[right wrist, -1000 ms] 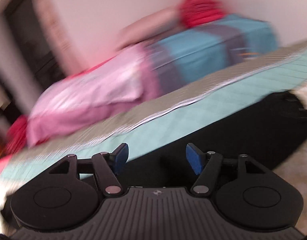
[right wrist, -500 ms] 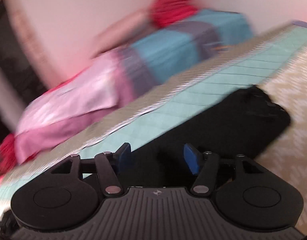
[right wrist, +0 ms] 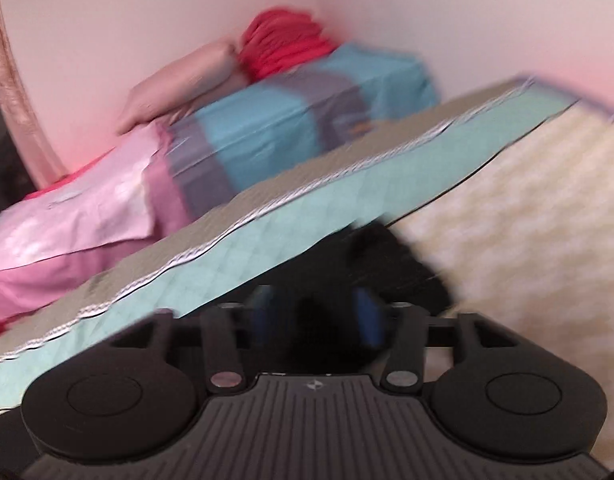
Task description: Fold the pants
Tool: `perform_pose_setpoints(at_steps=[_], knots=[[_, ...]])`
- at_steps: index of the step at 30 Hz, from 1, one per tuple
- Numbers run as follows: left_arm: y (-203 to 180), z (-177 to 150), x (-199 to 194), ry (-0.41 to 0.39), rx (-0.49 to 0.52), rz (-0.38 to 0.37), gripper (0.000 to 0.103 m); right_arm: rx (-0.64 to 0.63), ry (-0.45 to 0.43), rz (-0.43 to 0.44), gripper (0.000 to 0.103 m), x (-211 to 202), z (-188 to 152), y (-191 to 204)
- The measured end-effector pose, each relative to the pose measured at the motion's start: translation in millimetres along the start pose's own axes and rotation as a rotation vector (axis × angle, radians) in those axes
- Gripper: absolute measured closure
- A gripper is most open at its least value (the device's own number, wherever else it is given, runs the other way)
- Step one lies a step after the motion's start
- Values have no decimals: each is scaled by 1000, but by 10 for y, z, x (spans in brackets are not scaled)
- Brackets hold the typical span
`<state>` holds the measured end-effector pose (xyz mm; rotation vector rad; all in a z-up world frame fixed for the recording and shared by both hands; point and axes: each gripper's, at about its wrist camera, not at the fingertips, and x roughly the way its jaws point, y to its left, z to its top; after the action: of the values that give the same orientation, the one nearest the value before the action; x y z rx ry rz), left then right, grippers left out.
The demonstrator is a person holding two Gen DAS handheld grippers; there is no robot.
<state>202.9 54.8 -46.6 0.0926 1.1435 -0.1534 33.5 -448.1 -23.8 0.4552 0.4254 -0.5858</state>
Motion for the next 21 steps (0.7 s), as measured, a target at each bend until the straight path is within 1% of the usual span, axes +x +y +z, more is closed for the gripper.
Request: perform_pose_setpoints(at_steps=[1, 2, 3, 5, 7, 8, 9, 10, 11, 14, 18, 21], knots=[[-1, 0, 3, -1, 0, 1, 0, 27, 12, 18, 45, -141, 1, -105], [-1, 0, 5, -1, 1, 1, 0, 64, 36, 56, 40, -241, -57, -143], [0, -1, 5, -2, 0, 1, 0, 100, 73, 105, 31, -297, -111, -189], [3, -2, 4, -3, 0, -1, 0, 163, 169, 186, 27, -389, -280, -230], [3, -1, 6, -2, 1, -1, 0, 216, 284, 263, 26, -385, -469, -232], [3, -3, 5, -2, -1, 0, 0, 228, 323, 294, 26, -334, -520, -223], [3, -4, 5, -2, -1, 0, 0, 213, 327, 301, 24, -279, -562, -183], [2, -2, 4, -2, 2, 0, 0, 182, 291, 294, 24, -259, -554, -131], [5, -1, 6, -1, 3, -1, 0, 169, 287, 291, 24, -203, -524, -80], [14, 1, 8, 1, 5, -5, 0, 210, 251, 295, 19, 73, -399, 4], [9, -8, 7, -3, 6, -5, 0, 234, 192, 297, 19, 407, -237, 60], [5, -23, 4, -8, 5, -5, 0, 330, 150, 284, 18, 481, -249, 42]])
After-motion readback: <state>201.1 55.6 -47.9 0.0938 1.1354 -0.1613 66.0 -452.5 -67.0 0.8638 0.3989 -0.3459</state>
